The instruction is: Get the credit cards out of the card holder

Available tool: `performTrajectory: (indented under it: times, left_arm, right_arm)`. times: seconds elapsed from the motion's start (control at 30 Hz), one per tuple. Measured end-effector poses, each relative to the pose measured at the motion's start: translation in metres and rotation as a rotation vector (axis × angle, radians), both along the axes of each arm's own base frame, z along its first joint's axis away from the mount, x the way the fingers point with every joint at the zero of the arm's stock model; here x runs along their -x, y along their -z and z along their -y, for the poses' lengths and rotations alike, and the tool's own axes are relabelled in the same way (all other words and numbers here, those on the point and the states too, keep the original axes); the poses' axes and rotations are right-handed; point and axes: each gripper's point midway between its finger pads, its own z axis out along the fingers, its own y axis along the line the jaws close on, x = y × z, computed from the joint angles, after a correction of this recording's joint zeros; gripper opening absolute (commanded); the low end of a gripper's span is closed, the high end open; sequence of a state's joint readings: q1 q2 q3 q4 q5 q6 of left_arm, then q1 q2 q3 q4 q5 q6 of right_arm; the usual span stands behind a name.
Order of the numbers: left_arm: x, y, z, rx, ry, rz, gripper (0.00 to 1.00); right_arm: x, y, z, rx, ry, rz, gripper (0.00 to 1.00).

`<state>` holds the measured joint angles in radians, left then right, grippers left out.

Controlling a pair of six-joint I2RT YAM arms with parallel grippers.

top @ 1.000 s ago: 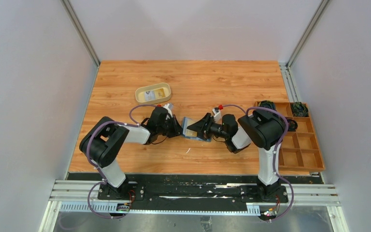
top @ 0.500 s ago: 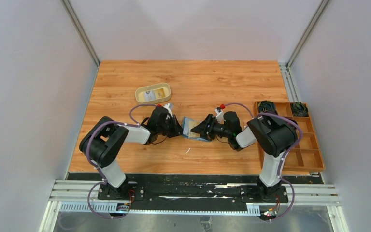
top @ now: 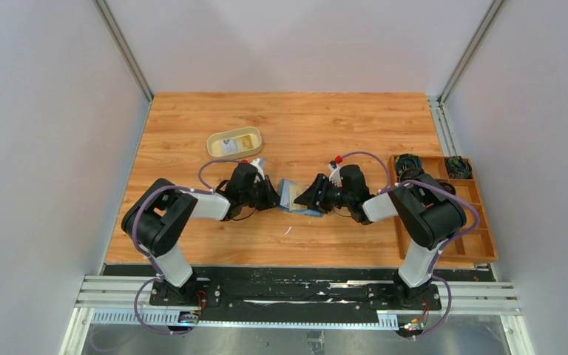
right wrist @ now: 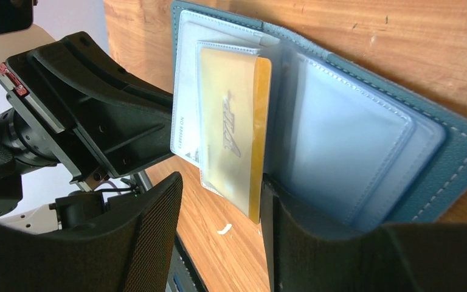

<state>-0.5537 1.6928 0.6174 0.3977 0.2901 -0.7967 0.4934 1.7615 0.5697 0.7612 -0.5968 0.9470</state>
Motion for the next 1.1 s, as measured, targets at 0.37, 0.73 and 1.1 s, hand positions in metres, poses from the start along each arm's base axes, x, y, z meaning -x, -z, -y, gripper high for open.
performTrajectory:
  times: [0.37, 0.73, 1.1]
  left_arm:
    - [0.0, 0.0, 0.0, 0.0, 0.0, 0.0, 0.0]
    - [0.0, 0.0, 0.0, -0.001, 0.001, 0.0, 0.0]
    - [0.0, 0.0, 0.0, -0.001, 0.001, 0.0, 0.0]
  right_arm:
    - [-0.002, 0.0, 0.01, 0.021, 0.026, 0.018, 0.49]
    - [-0.006, 0.006, 0.021, 0.038, 0.061, 0.012, 0.34]
    - [-0.006, 0.012, 0.031, 0.049, 0.088, -0.001, 0.22]
